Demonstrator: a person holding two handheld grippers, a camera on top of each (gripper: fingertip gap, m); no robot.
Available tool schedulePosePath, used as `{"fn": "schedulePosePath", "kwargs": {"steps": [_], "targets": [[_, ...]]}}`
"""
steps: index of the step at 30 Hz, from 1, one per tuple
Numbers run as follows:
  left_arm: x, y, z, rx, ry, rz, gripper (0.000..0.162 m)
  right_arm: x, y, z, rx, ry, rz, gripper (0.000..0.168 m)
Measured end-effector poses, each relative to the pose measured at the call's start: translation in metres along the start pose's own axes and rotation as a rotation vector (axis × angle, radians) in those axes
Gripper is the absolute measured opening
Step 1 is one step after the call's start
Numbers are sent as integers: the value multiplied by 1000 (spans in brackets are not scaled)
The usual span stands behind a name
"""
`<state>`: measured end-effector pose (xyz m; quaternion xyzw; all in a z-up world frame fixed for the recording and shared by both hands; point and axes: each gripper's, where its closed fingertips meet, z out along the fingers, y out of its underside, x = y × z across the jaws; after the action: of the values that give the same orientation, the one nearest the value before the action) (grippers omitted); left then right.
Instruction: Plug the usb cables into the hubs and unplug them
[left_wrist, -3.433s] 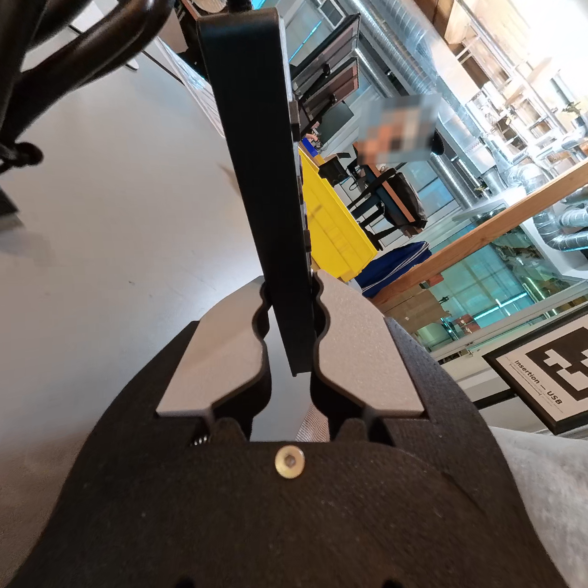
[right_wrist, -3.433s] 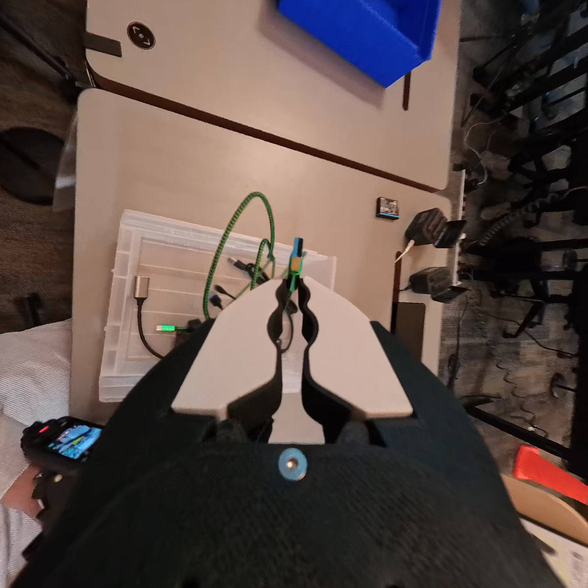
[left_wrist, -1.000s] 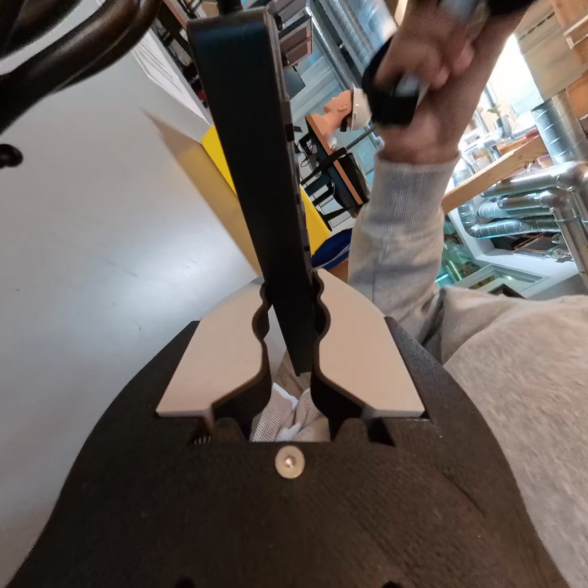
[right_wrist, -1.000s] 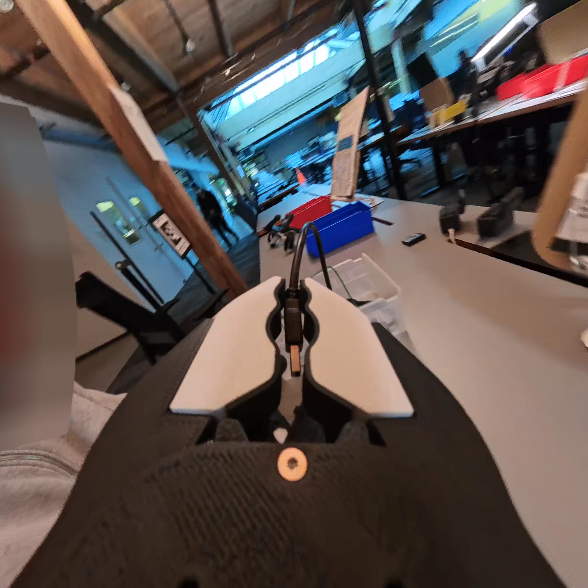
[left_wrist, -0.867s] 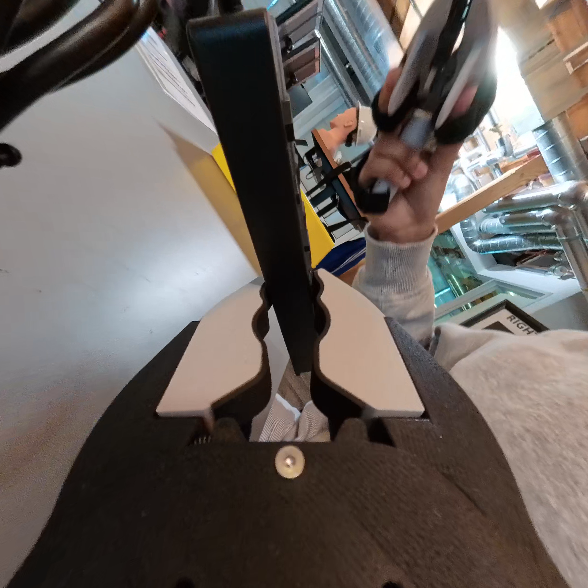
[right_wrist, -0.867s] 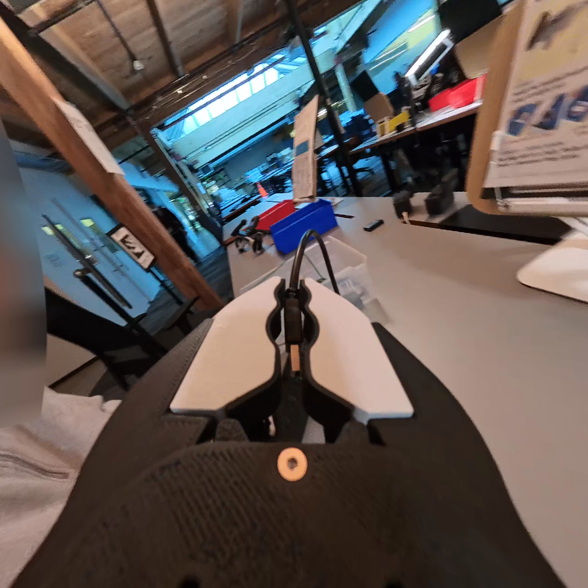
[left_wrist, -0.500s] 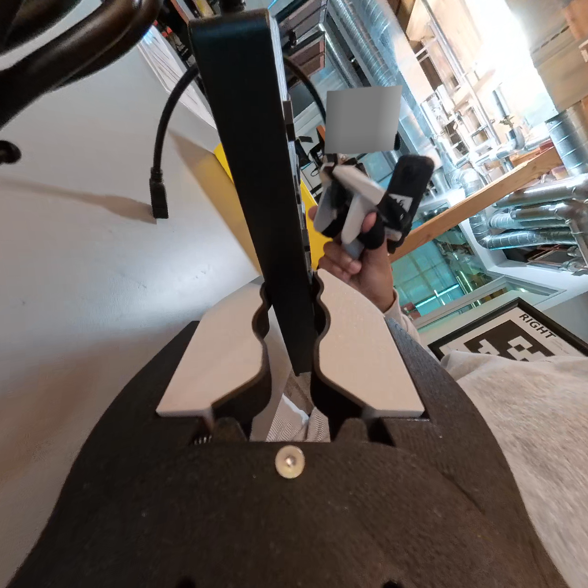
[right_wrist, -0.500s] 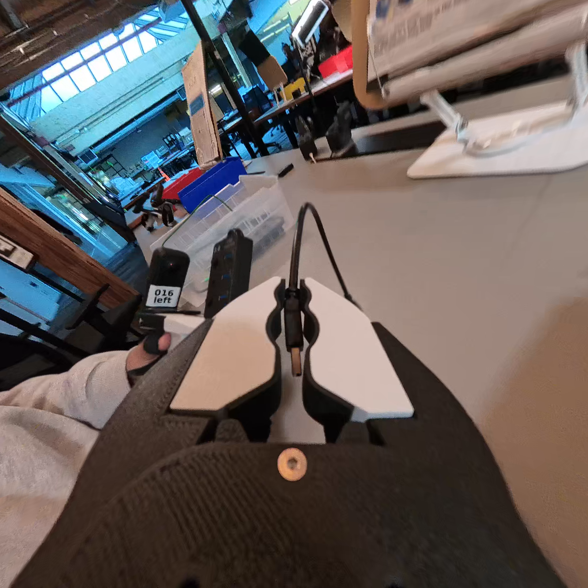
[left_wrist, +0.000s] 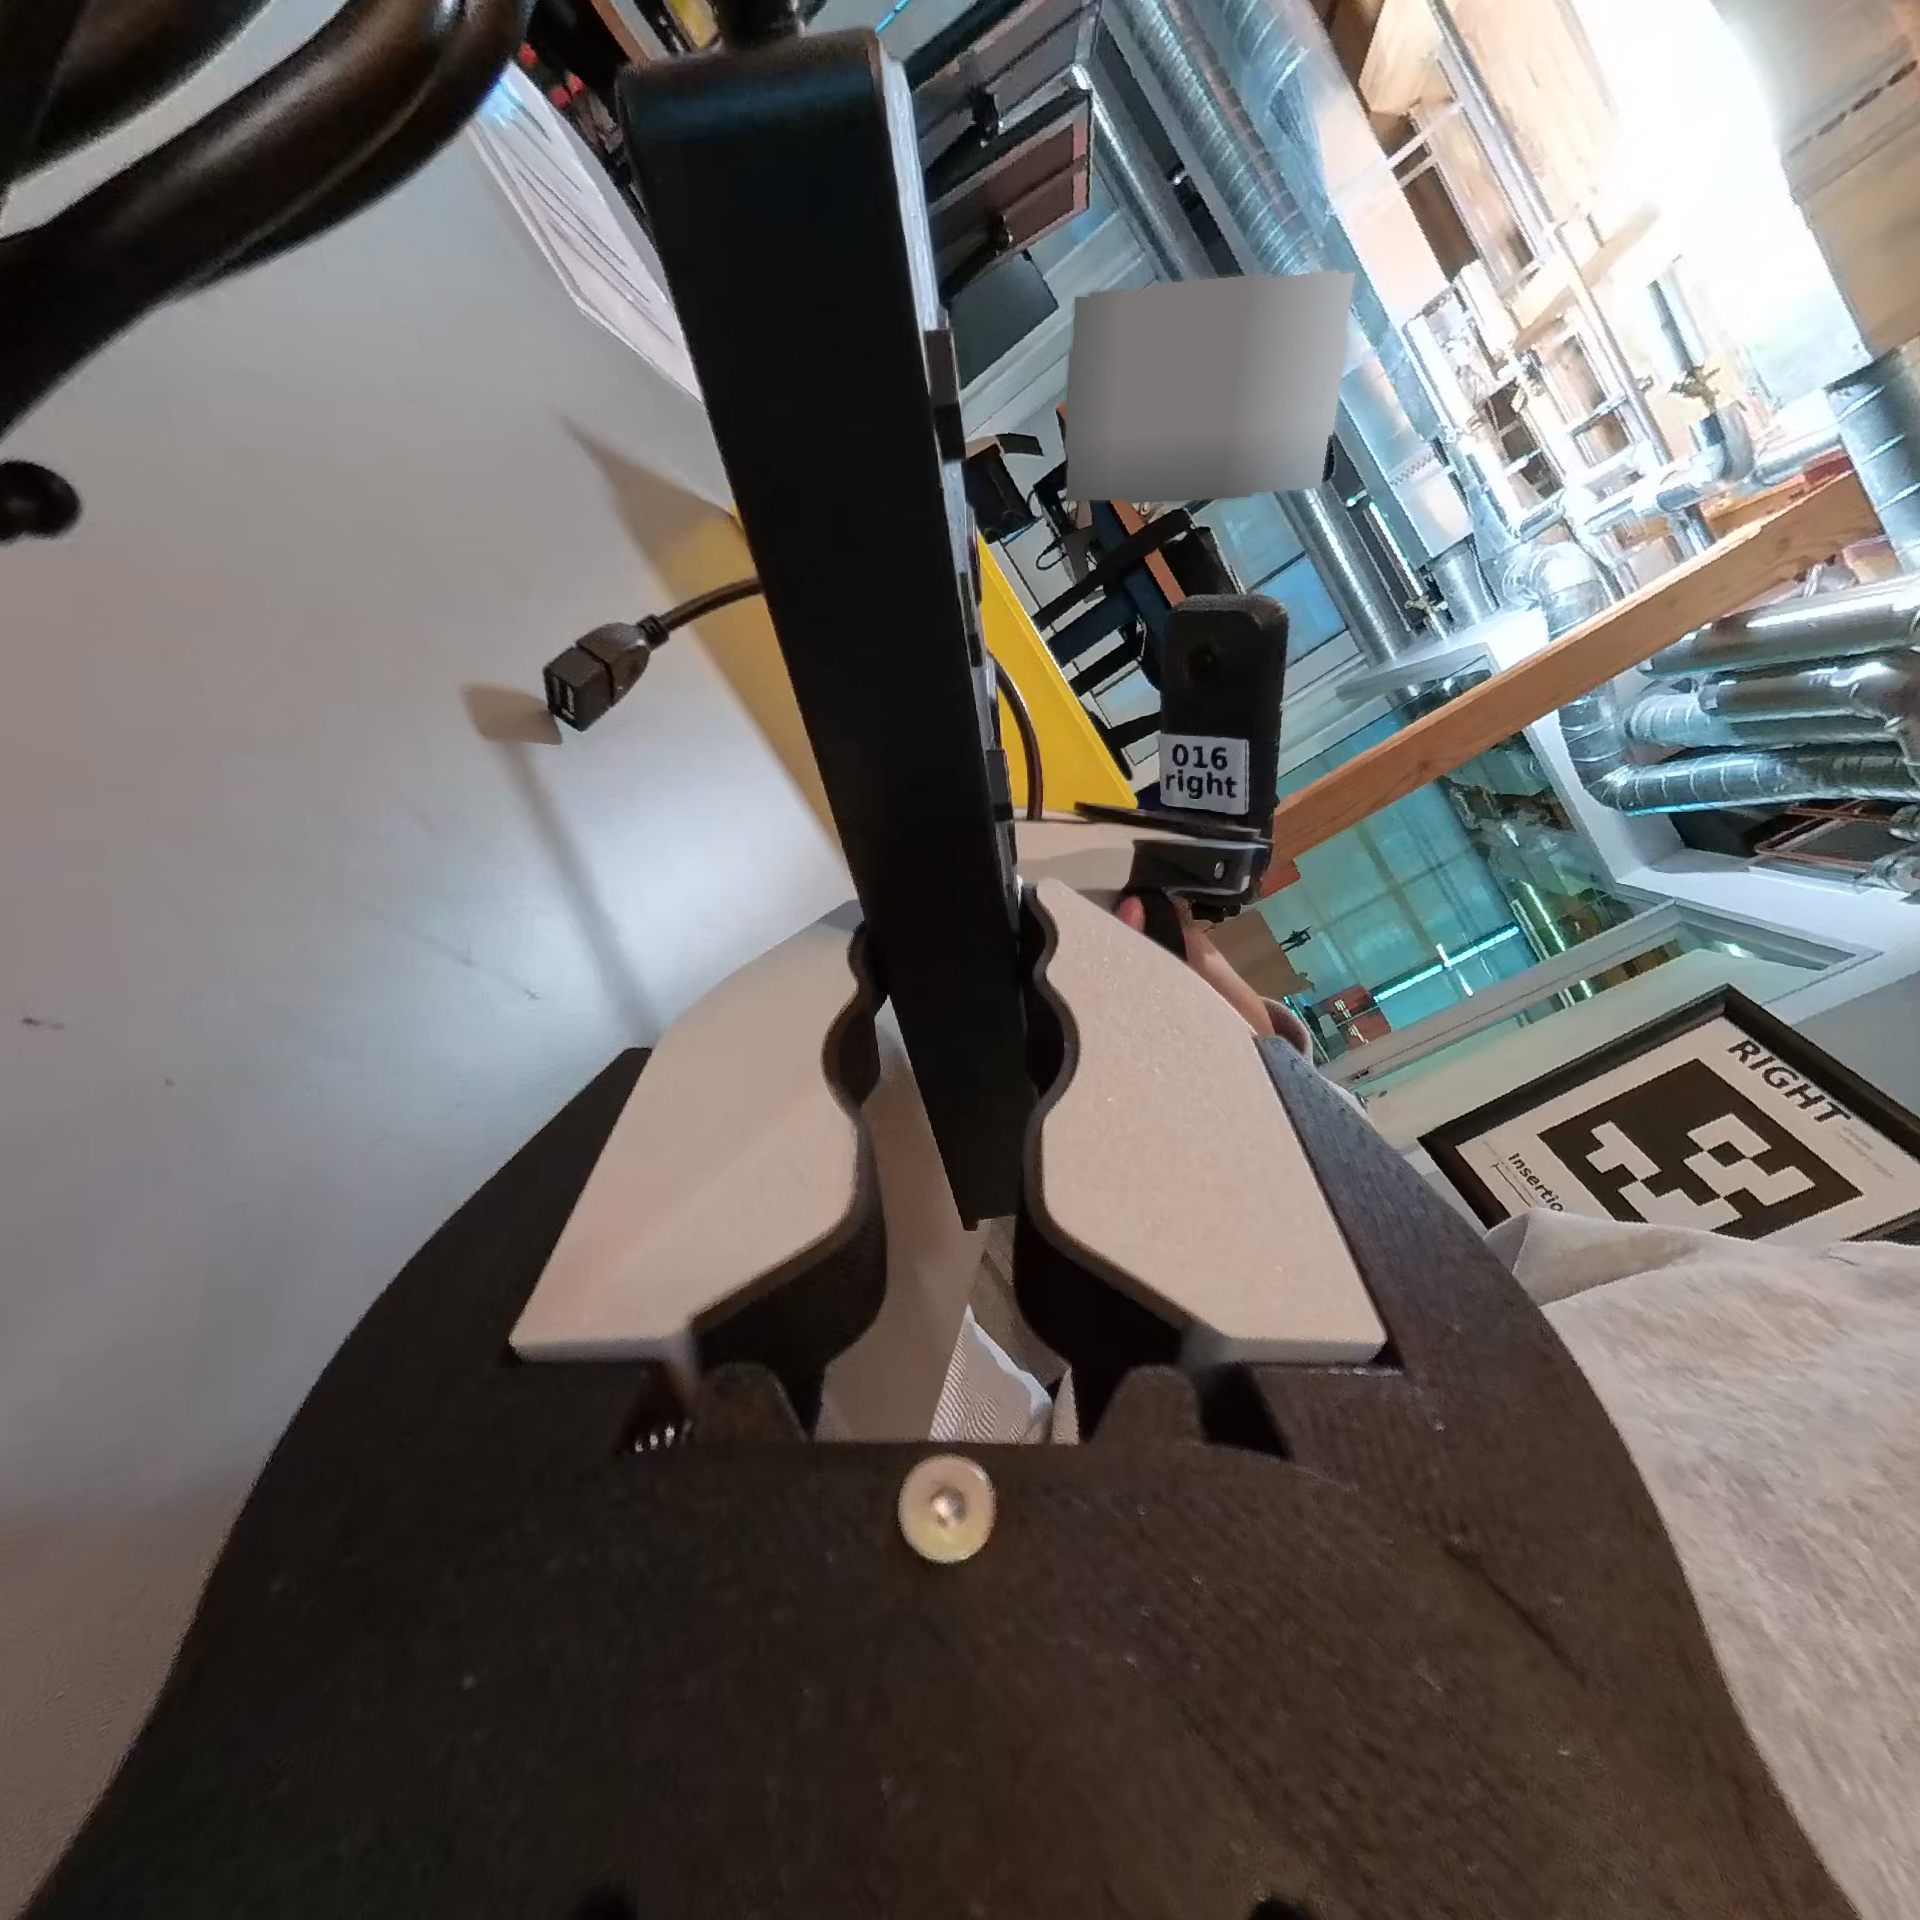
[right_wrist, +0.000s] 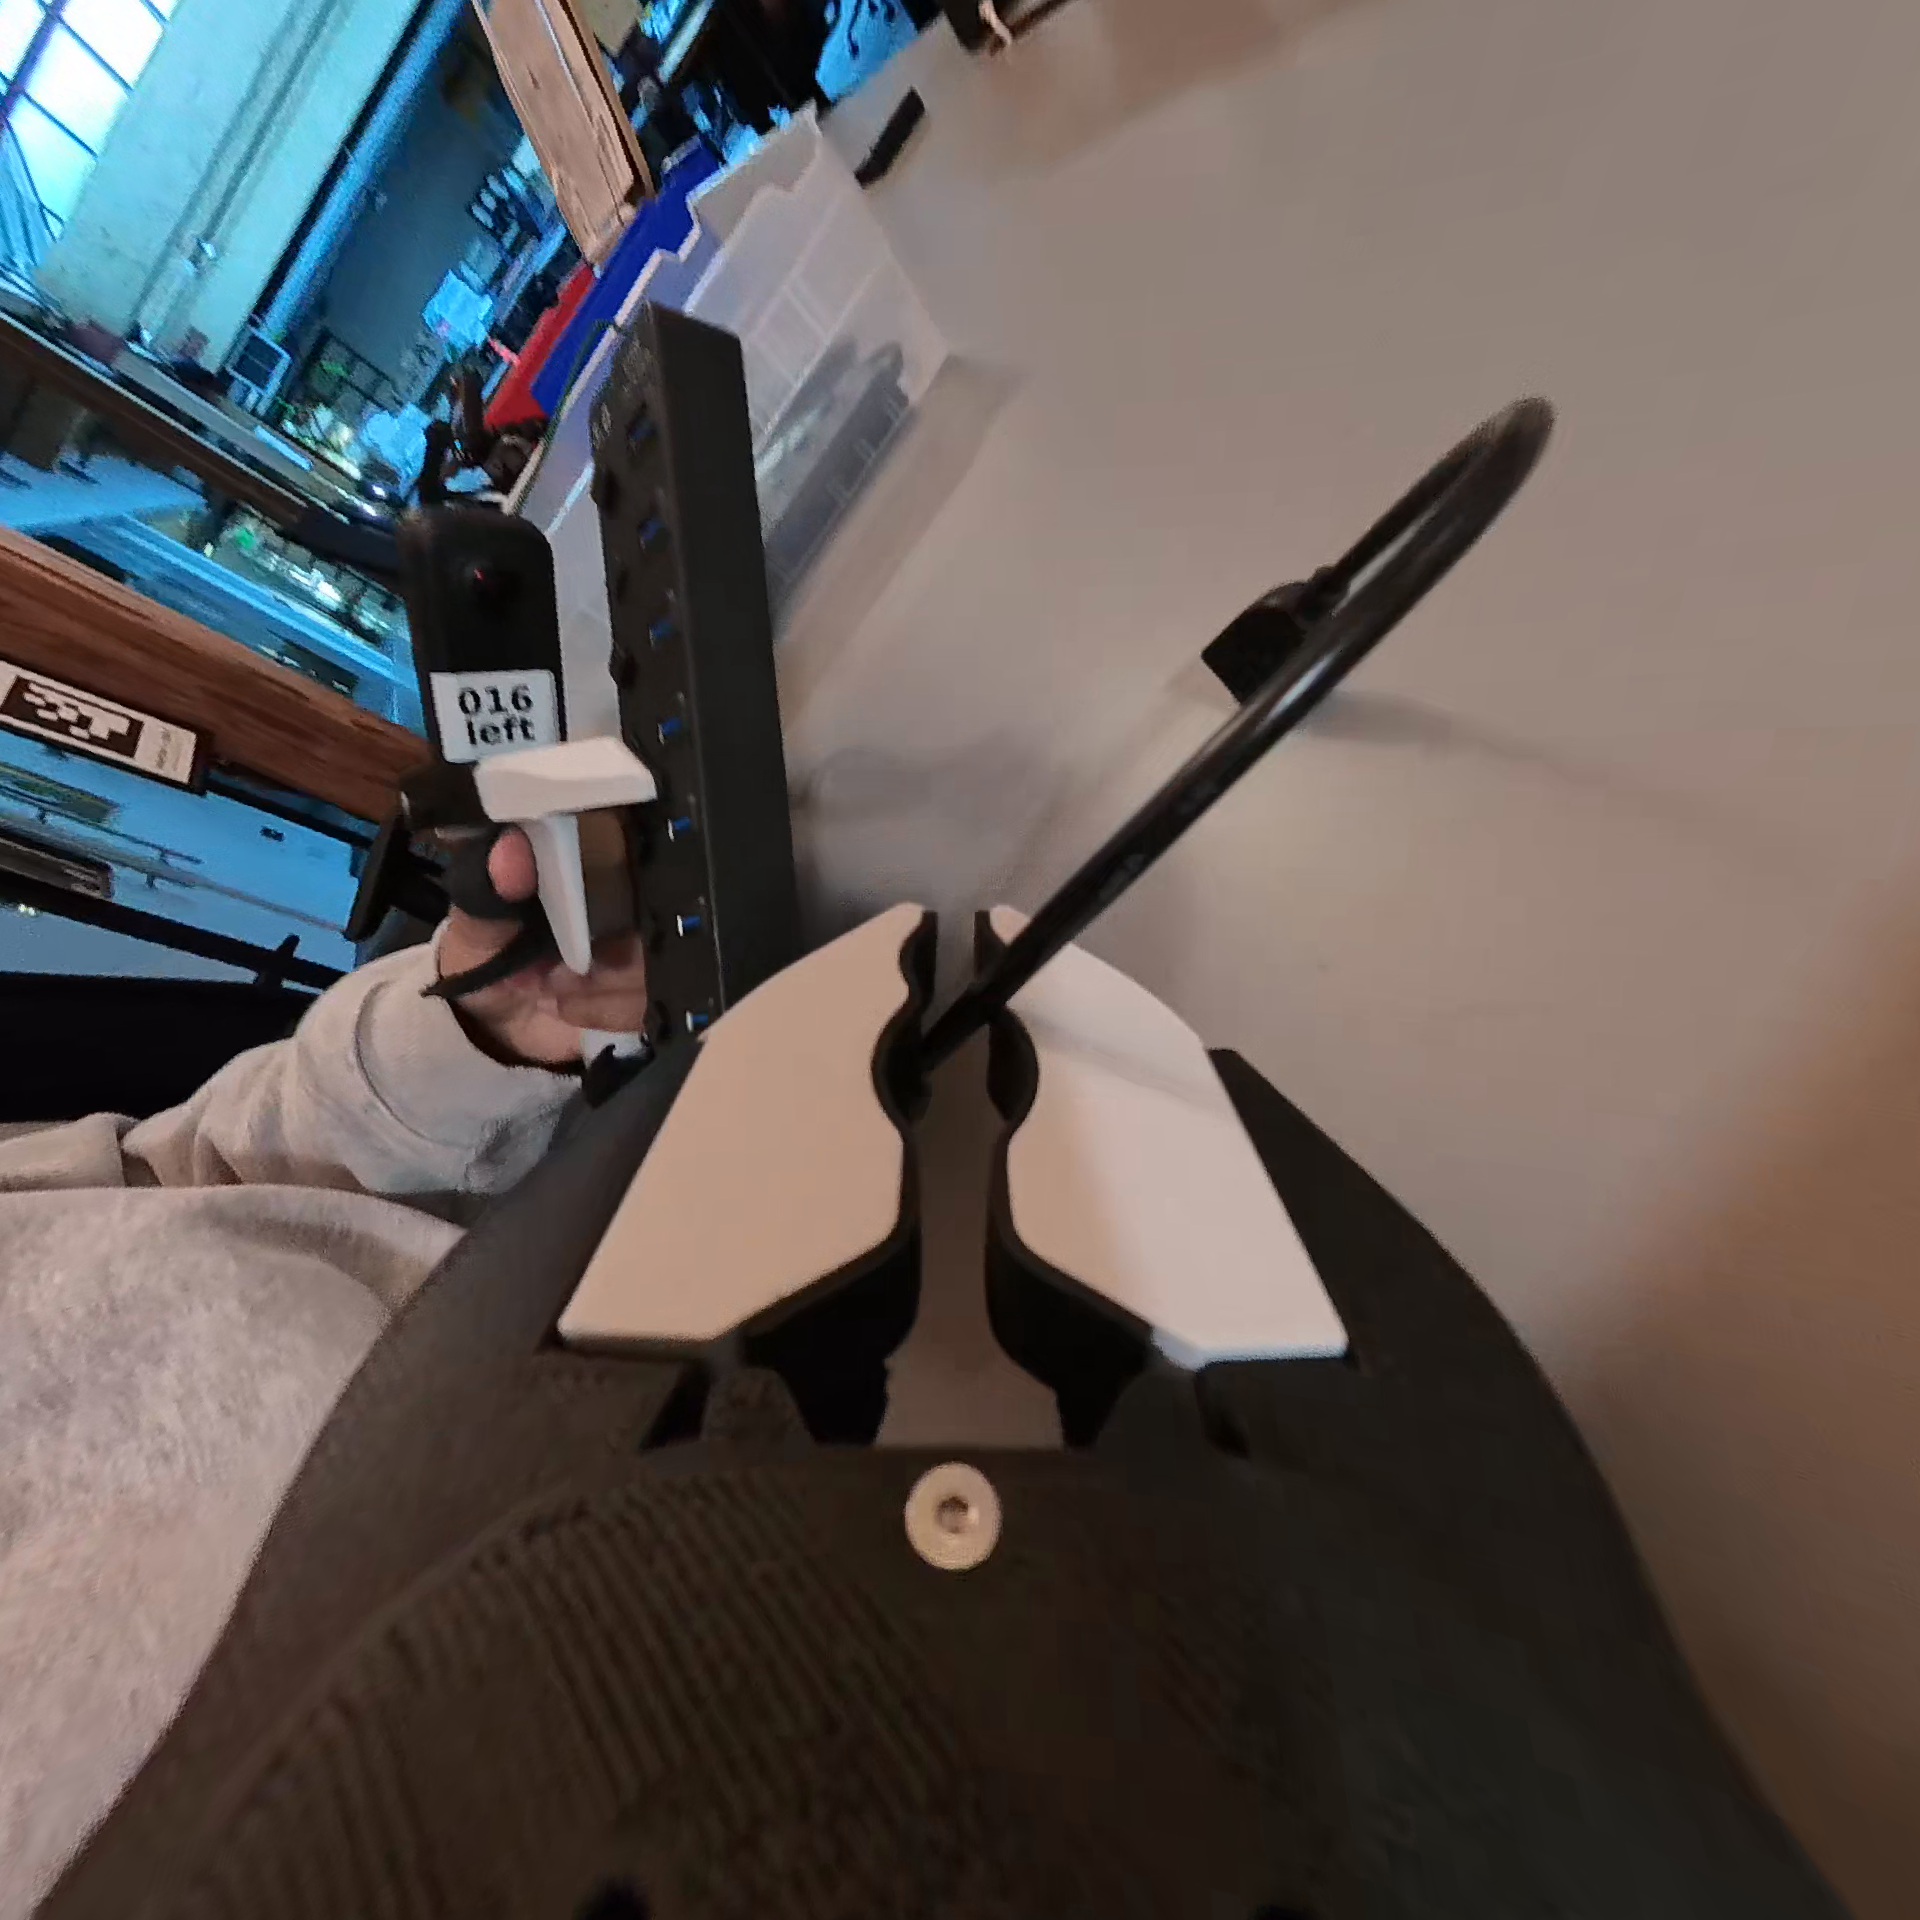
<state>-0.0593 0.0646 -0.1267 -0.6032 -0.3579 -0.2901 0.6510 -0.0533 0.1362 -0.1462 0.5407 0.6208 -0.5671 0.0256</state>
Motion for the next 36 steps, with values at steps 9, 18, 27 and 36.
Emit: {"fn": "schedulePosePath", "kwargs": {"steps": [9,18,27,36], "targets": [[-10,-15,-11,43,-17,-38,27,7,55,-1,-398,62,-142,17],[-7,-8,-7,3,-7,-17,27,-2,51,-31,-404,-28,-182,18],[-8,-13,-10,20,1,-35,27,1,70,-52,-559,51,-441,25],[-8,-14,-10,27,1,-38,27,-2,45,-46,-397,56,-498,20]]}}
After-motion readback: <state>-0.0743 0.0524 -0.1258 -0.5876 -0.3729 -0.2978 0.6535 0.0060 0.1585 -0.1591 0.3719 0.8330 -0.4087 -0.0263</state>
